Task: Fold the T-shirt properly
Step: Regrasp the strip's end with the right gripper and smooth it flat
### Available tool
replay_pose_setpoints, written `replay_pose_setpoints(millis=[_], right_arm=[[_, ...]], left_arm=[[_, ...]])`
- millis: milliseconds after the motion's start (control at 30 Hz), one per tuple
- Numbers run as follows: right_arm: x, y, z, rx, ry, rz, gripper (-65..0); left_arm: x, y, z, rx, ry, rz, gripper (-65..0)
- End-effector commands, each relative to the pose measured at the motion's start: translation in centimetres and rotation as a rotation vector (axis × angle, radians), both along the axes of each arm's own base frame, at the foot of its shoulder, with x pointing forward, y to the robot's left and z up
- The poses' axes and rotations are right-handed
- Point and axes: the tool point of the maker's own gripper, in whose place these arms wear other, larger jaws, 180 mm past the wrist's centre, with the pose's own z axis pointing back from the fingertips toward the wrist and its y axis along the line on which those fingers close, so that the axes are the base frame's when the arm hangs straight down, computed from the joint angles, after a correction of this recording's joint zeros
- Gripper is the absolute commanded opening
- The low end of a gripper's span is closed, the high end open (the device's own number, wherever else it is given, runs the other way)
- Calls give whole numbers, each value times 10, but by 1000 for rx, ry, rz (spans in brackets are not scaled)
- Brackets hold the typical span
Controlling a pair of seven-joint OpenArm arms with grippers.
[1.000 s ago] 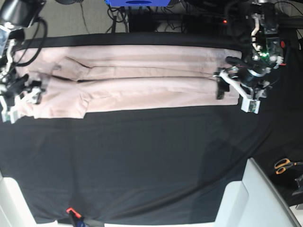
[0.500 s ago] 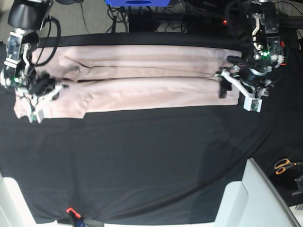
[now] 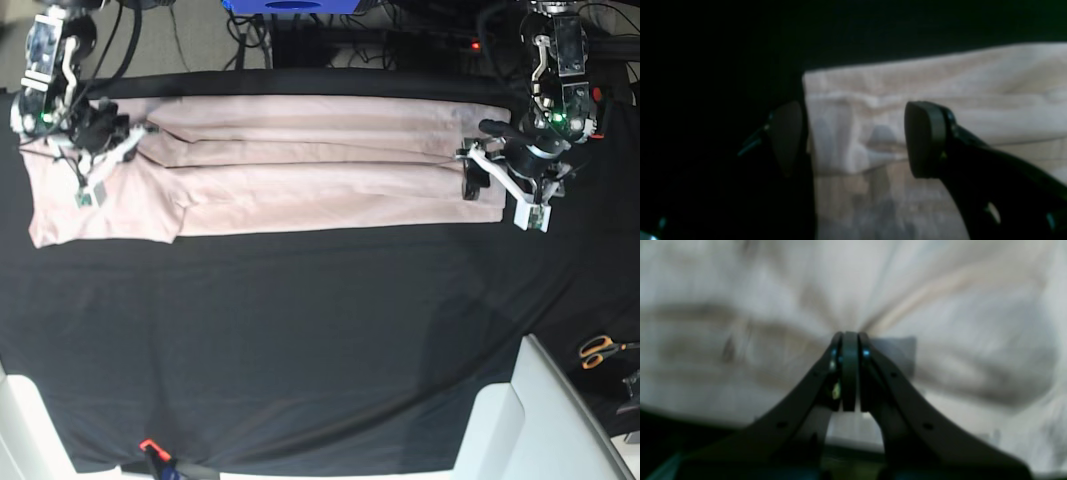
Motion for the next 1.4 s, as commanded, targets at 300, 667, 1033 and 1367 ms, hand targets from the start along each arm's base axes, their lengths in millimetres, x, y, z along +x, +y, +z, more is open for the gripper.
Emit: replay_pose_setpoints(millis=[300, 667, 1033, 1367], right_arm=[[55, 2, 40, -17, -146, 36, -644], [40, 34, -2, 71, -24, 55, -644], [39, 27, 31, 11, -116, 83, -644], [55, -33, 11, -83, -100, -27, -644]], left_arm=[[9, 5, 12, 12, -46, -1, -184], [5, 5, 5, 7, -25, 4, -184], [6, 8, -8, -11, 4, 25, -184], [5, 10, -9, -6, 7, 25, -184]])
